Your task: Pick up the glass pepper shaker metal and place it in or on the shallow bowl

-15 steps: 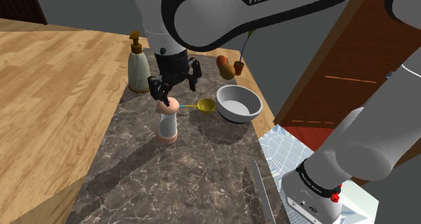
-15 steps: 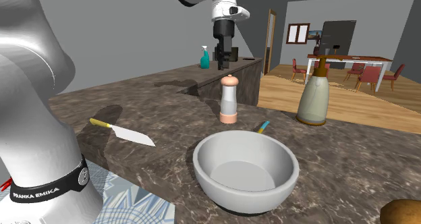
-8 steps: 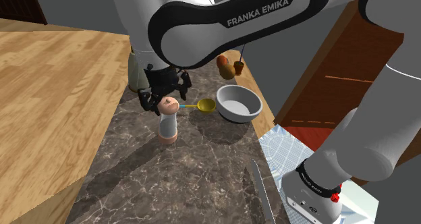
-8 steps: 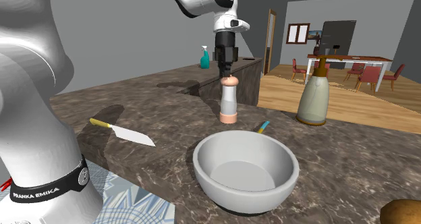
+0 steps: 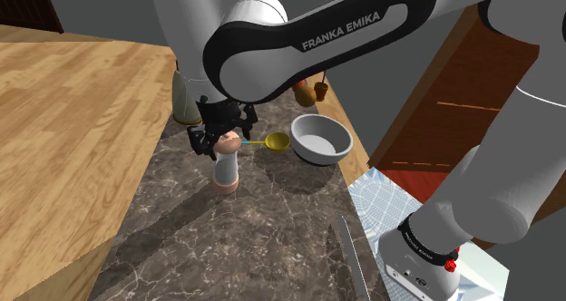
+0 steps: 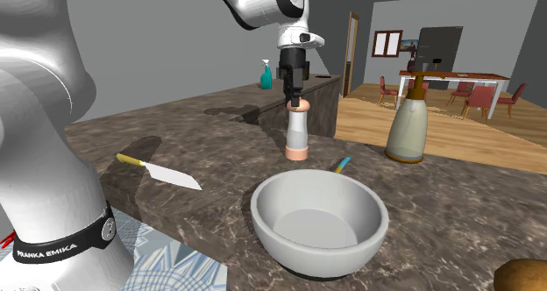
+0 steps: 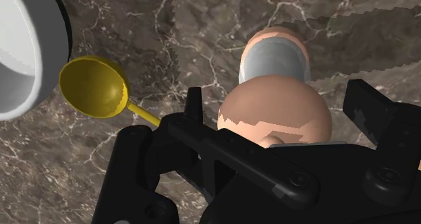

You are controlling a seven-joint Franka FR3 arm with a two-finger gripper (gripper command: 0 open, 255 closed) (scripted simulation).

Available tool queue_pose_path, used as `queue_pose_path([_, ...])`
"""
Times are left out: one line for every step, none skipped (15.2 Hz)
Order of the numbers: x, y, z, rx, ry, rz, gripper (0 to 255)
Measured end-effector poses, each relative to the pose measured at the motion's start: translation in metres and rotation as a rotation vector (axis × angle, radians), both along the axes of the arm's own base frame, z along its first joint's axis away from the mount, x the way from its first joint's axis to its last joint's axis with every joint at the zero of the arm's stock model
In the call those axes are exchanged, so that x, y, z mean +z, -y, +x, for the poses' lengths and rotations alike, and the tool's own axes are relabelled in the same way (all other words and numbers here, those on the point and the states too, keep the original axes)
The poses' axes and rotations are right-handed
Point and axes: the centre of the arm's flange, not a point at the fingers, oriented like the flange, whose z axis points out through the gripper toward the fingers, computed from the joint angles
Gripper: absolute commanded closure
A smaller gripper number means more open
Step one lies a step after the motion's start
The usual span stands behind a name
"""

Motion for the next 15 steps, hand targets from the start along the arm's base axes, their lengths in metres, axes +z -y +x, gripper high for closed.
queue_pose_path([-0.0001,0.0000,0.0000,0.000,0.000,0.000,0])
queue_pose_path([-0.0002,0.0000,0.0000,0.000,0.000,0.000,0])
queue_pose_path([-0.0002,0.0000,0.0000,0.000,0.000,0.000,255])
queue_pose_path([0.0004,0.0000,0.0002,0.000,0.001,0.000,255])
queue_pose_path([0.0001,0.0000,0.0001,0.000,0.001,0.000,255])
queue_pose_path([0.0002,0.0001,0.0001,0.000,0.001,0.000,255])
queue_pose_path([0.0002,0.0001,0.0001,0.000,0.001,0.000,255])
queue_pose_path([0.0002,0.0001,0.0001,0.000,0.001,0.000,255])
queue_pose_path([0.0002,0.0001,0.0002,0.000,0.001,0.000,255])
queue_pose_path([0.0002,0.0001,0.0002,0.000,0.000,0.000,255])
queue_pose_path([0.0002,0.0001,0.0002,0.000,0.000,0.000,255])
queue_pose_path([0.0002,0.0001,0.0002,0.000,0.001,0.000,255])
queue_pose_path([0.0002,0.0001,0.0002,0.000,0.001,0.000,255])
queue_pose_path([0.0025,0.0000,0.0003,0.000,0.000,0.000,255])
queue_pose_path([0.0056,0.0004,0.0006,0.000,0.000,0.000,255])
